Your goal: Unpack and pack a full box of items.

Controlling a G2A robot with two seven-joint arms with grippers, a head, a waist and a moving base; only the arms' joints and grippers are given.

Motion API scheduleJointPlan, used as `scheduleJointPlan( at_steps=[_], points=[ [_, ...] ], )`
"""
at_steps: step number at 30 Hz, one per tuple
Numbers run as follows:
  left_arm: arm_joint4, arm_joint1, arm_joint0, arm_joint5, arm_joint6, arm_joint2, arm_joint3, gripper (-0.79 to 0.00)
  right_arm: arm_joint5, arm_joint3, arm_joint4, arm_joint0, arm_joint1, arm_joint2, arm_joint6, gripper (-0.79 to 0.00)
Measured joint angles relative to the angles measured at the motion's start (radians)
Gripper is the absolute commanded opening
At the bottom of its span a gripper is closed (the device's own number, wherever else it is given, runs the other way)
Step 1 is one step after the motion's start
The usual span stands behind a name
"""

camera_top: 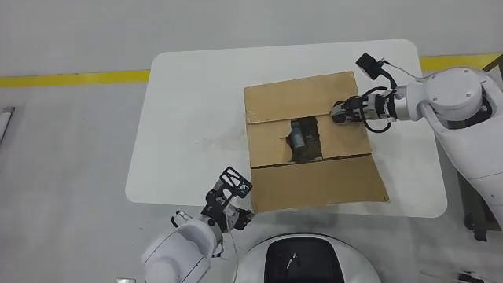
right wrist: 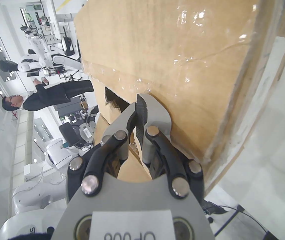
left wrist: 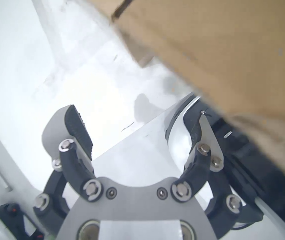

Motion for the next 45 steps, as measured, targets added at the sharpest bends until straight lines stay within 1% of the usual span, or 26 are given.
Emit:
scheduleJointPlan(
  at_steps=[7, 11, 16, 19, 20, 21, 24, 27, 28, 29, 31, 32, 33, 35, 37, 40, 45],
  points=[
    [-0.055, 0.002, -0.061, 0.058, 0.026, 0.051, 0.002, 0.0, 0.006, -0.001, 0.005, 0.003, 0.003, -0.009, -0.003, -0.785],
    [-0.099, 0.003, -0.108, 0.117, 0.054, 0.039, 0.01, 0.0, 0.008, -0.009, 0.006, 0.003, 0.005, -0.014, -0.002, -0.785],
    [-0.133, 0.005, -0.168, 0.157, 0.066, 0.034, 0.011, 0.0, 0.01, -0.025, 0.007, 0.003, 0.007, -0.016, -0.005, -0.785],
    [-0.147, 0.006, -0.217, 0.178, 0.073, 0.04, 0.028, 0.0, 0.05, -0.058, -0.05, 0.005, 0.013, 0.02, -0.109, -0.785],
    [-0.148, 0.006, -0.238, 0.191, 0.074, 0.044, 0.037, 0.0, 0.059, -0.09, -0.057, -0.006, 0.014, 0.045, -0.158, -0.785],
    [-0.151, 0.006, -0.255, 0.204, 0.076, 0.048, 0.045, 0.0, 0.061, -0.113, -0.04, -0.016, 0.016, 0.064, -0.175, -0.785],
    [-0.153, 0.004, -0.314, 0.251, 0.077, 0.064, 0.082, 0.0, 0.047, -0.175, 0.04, -0.033, 0.025, 0.113, -0.169, -0.785],
    [-0.117, 0.003, -0.376, 0.282, 0.057, 0.094, 0.132, 0.0, 0.029, -0.224, 0.042, -0.046, 0.033, 0.16, -0.189, -0.785],
    [-0.107, 0.002, -0.393, 0.292, 0.049, 0.105, 0.151, 0.0, 0.031, -0.245, 0.023, -0.051, 0.038, 0.176, -0.212, -0.785],
    [-0.096, 0.001, -0.417, 0.308, 0.039, 0.119, 0.178, 0.0, 0.047, -0.292, -0.03, -0.064, 0.046, 0.191, -0.263, -0.785],
    [-0.069, -0.001, -0.453, 0.32, 0.027, 0.142, 0.218, 0.0, 0.072, -0.395, -0.167, -0.099, 0.057, 0.195, -0.34, -0.785],
    [-0.048, -0.001, -0.475, 0.323, 0.022, 0.157, 0.241, 0.0, 0.08, -0.452, -0.276, -0.115, 0.062, 0.196, -0.359, -0.785],
    [-0.04, -0.002, -0.489, 0.329, 0.022, 0.168, 0.256, 0.0, 0.081, -0.476, -0.348, -0.119, 0.063, 0.196, -0.357, -0.785],
    [-0.029, -0.004, -0.513, 0.345, 0.023, 0.184, 0.286, 0.0, 0.08, -0.468, -0.444, -0.117, 0.063, 0.196, -0.348, -0.785],
    [-0.022, -0.006, -0.526, 0.361, 0.02, 0.193, 0.311, 0.0, 0.079, -0.459, -0.44, -0.116, 0.063, 0.196, -0.348, -0.785],
    [0.023, -0.006, -0.544, 0.386, 0.0, 0.205, 0.349, 0.0, 0.079, -0.459, -0.357, -0.116, 0.063, 0.196, -0.348, -0.785],
    [0.077, -0.006, -0.552, 0.404, -0.01, 0.225, 0.368, 0.0, 0.074, -0.462, -0.355, -0.121, 0.063, 0.197, -0.354, -0.785]
  ],
)
